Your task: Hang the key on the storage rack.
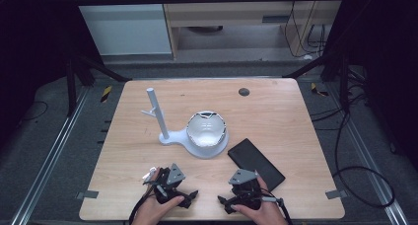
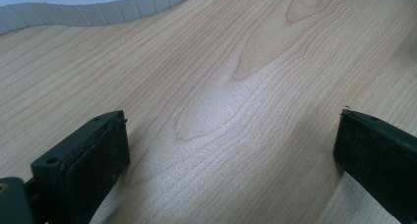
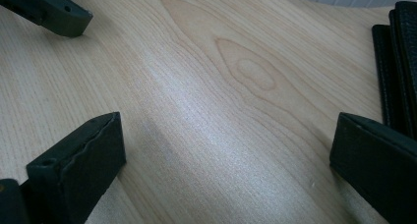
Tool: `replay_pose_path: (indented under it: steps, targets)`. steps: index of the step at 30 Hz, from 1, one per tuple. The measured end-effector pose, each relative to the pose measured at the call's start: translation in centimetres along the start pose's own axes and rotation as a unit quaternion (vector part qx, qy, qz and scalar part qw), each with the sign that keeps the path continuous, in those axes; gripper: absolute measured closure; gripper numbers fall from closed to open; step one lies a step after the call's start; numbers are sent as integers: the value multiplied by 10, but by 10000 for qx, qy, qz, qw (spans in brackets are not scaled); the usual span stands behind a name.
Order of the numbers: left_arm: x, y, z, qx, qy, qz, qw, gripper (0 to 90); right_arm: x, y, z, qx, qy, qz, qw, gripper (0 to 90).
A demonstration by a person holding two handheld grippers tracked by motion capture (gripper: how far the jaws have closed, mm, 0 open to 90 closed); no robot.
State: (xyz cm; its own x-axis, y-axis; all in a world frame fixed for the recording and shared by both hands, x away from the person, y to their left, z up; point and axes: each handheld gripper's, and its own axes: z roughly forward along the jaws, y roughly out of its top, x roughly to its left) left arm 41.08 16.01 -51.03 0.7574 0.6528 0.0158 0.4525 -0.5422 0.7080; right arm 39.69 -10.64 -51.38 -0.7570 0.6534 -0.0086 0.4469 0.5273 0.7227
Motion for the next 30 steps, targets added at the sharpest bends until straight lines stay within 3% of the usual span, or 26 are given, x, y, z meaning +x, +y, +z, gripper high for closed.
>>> replay_pose_path:
  steps: [11, 13, 16, 19, 22, 26, 30]
  targets:
    - [-1, 0, -3, 19, 17, 63, 10000, 41, 0, 0, 0, 2, 1, 0, 10000, 4]
    - [-1, 1, -8, 96, 23, 89, 9999, 42, 0, 0, 0, 2, 1, -1, 10000, 4]
    - [2, 1, -23, -23, 78, -43, 10000, 58, 0, 0, 0, -3, 0, 2, 10000, 4]
    - [12, 5, -40, -53, 357, -42, 9993, 61, 0, -1, -1, -10, 1, -1, 10000, 4]
    - [26, 11, -56, 113, 597, 50, 9981, 82, 0, -1, -1, -8, 4, -10, 10000, 5]
    - [45, 19, -75, 410, 1028, 96, 9938, 119, 0, -1, -1, -10, -2, 3, 10000, 5]
    - [61, 23, -82, 645, 1125, -118, 9915, 142, 0, -1, -1, -11, -3, 3, 10000, 5]
